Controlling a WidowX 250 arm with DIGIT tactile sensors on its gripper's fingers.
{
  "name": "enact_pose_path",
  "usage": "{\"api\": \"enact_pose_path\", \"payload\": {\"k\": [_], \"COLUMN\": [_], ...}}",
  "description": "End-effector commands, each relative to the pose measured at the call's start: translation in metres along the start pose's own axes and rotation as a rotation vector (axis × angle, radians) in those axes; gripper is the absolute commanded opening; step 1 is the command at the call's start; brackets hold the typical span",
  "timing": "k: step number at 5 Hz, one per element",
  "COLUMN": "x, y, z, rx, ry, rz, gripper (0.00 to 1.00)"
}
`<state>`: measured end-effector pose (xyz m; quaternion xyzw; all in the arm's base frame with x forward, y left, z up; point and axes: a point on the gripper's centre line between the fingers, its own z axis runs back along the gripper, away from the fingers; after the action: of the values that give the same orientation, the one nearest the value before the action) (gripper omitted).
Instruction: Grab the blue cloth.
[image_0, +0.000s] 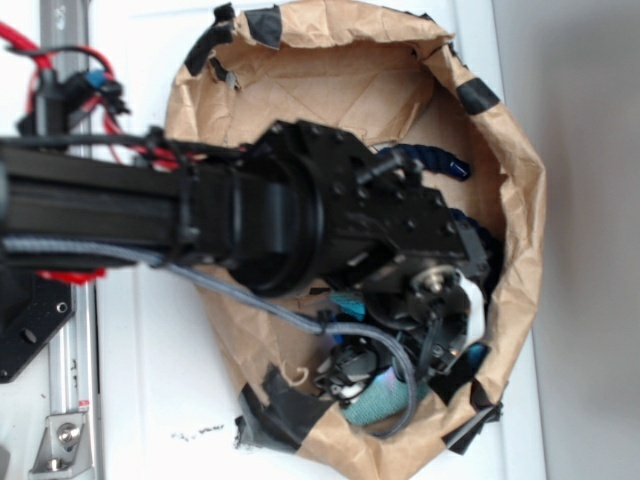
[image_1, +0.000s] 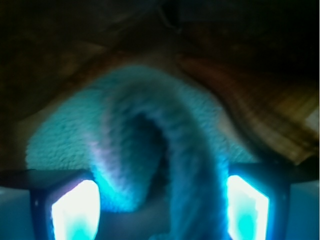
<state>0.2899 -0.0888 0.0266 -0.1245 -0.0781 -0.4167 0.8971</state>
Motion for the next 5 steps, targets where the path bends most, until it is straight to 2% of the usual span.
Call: {"api": "enact_pose_path", "payload": {"k": [1, 3, 4, 5], "x": [-0.002, -0.007, -0.009, -0.006], "y": [-0.011, -0.005, -0.006, -0.011], "z": [0.028, 0.039, 0.048, 0.053], "rx": [0.077, 0.118, 0.186, 0.200], "ry": [-0.071, -0.082, -0.081, -0.068], "rz": [0.008, 0.043, 0.083, 0.086], "gripper": [0.00, 0.00, 0.00, 0.00]}}
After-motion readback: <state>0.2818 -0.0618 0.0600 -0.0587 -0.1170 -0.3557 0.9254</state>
